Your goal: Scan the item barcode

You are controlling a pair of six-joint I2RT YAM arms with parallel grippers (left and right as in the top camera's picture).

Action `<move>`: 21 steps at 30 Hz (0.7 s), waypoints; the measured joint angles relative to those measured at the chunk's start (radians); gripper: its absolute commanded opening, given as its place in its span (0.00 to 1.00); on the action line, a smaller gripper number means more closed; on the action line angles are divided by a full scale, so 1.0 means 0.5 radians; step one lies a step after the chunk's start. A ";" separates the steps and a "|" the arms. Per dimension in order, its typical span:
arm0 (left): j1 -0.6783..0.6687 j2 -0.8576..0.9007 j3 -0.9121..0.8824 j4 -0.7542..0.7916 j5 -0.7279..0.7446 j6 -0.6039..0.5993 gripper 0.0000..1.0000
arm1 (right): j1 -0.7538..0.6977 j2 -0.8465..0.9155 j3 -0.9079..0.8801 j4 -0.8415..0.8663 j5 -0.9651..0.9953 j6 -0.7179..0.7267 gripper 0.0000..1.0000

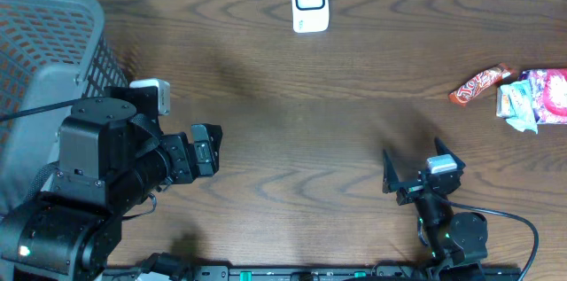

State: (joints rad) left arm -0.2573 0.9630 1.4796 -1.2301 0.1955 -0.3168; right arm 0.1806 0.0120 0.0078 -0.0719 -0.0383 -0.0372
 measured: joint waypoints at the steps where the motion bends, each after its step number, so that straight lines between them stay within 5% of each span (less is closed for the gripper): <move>1: 0.000 0.000 0.000 -0.001 0.000 0.000 0.98 | -0.011 0.000 0.000 0.000 0.005 -0.008 0.99; 21: 0.000 0.000 0.000 0.000 0.000 0.000 0.98 | -0.185 0.000 0.000 -0.004 0.069 0.026 0.99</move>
State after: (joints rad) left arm -0.2573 0.9630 1.4796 -1.2301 0.1955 -0.3168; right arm 0.0879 0.0120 0.0078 -0.0738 -0.0040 -0.0242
